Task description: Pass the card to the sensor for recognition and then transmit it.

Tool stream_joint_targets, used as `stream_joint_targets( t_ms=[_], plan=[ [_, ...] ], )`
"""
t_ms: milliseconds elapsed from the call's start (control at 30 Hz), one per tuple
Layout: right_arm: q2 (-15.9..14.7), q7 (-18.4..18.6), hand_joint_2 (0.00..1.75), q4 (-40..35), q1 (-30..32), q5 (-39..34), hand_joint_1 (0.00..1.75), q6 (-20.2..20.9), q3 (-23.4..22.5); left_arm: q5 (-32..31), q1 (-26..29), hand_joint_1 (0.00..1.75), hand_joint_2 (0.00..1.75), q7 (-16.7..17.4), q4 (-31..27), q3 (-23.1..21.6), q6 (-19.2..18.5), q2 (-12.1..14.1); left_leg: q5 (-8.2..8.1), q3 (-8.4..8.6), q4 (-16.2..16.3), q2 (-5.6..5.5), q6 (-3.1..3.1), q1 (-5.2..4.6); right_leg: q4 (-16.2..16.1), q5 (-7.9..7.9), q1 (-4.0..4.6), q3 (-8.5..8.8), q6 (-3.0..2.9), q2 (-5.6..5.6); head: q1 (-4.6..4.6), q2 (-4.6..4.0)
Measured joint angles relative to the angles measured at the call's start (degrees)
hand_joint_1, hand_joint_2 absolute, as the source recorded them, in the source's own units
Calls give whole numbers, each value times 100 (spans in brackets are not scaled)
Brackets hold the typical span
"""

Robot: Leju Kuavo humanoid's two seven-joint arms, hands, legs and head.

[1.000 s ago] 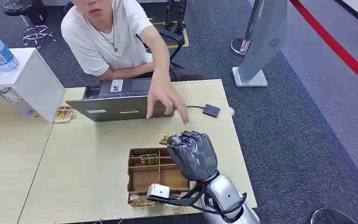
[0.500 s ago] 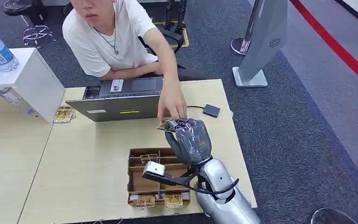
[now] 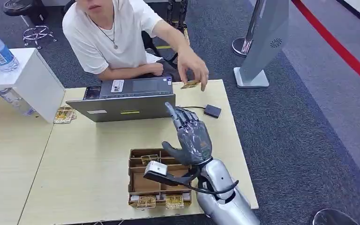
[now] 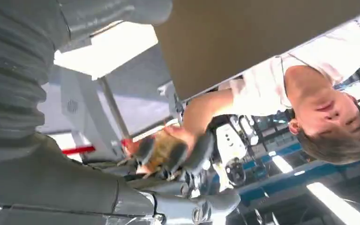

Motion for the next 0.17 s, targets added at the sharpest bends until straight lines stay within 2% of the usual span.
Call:
stream_joint_targets(
  t_ms=[67,100,167],
  plan=[
    [4,-79,175,-46,55,-287,0,0,-9,15,0,0,0,0,0,-2,13,-2,0,0,0,0,0,0,0,0,0,0,0,0,-2,0],
    [4,-105,0,-66,79,-383,0,0,-9,15,0,0,0,0,0,-2,17,-2,0,0,0,0,0,0,0,0,0,0,0,0,0,0],
    [4,-173,0,-127,132,-664,0,0,-9,17,1,0,0,0,0,0,30,-2,0,0,0,0,0,0,0,0,0,-1,0,0,0,0]
  ],
)
